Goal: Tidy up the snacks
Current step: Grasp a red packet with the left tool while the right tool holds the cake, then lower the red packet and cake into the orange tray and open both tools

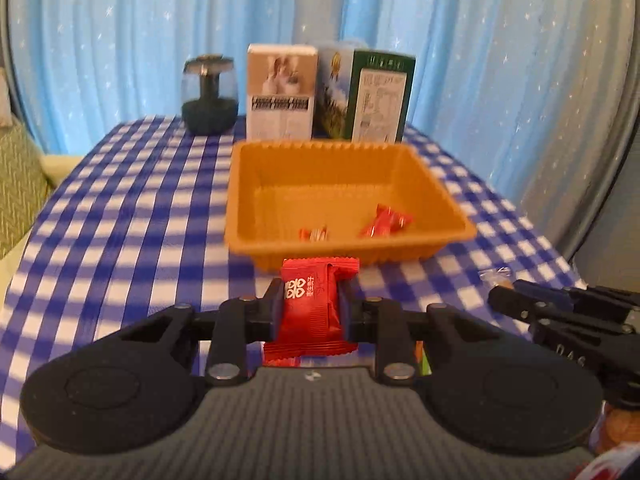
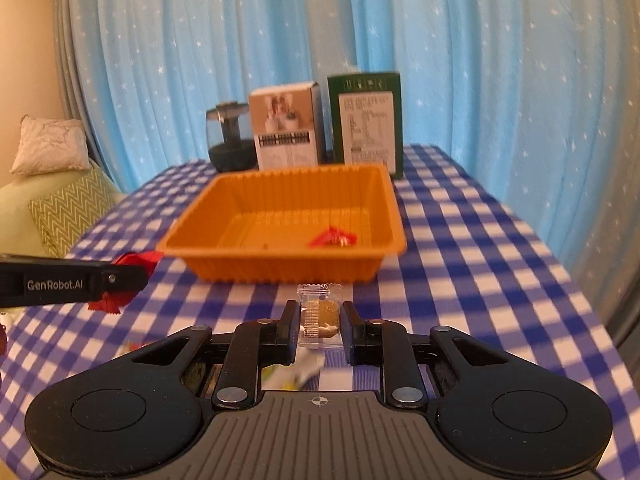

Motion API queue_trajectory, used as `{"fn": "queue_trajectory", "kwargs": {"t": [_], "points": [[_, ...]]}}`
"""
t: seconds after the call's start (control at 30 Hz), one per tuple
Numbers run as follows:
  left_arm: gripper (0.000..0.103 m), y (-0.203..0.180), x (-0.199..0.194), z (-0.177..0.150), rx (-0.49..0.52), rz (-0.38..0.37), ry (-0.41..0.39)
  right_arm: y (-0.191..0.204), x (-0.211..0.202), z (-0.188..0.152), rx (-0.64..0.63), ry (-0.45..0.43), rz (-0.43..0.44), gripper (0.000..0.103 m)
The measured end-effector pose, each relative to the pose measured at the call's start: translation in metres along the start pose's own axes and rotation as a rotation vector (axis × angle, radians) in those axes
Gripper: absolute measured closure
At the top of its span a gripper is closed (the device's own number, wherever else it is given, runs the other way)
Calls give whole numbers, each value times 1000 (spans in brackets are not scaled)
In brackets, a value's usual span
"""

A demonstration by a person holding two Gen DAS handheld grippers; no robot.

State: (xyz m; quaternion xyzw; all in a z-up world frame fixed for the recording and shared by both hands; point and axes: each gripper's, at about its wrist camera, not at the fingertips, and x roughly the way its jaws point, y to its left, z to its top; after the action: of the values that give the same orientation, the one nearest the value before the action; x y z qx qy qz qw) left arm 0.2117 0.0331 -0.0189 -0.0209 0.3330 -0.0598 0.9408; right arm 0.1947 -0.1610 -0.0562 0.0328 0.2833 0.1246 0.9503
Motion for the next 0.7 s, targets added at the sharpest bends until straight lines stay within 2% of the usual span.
{"fn": "queue_trajectory", "kwargs": {"t": [0.33, 0.7], "points": [[78, 3, 46, 55, 11, 7, -28, -11, 40, 58, -13, -35, 35, 81], [78, 28, 92, 82, -66, 8, -23, -21, 106, 92, 27, 13, 80, 81]]}}
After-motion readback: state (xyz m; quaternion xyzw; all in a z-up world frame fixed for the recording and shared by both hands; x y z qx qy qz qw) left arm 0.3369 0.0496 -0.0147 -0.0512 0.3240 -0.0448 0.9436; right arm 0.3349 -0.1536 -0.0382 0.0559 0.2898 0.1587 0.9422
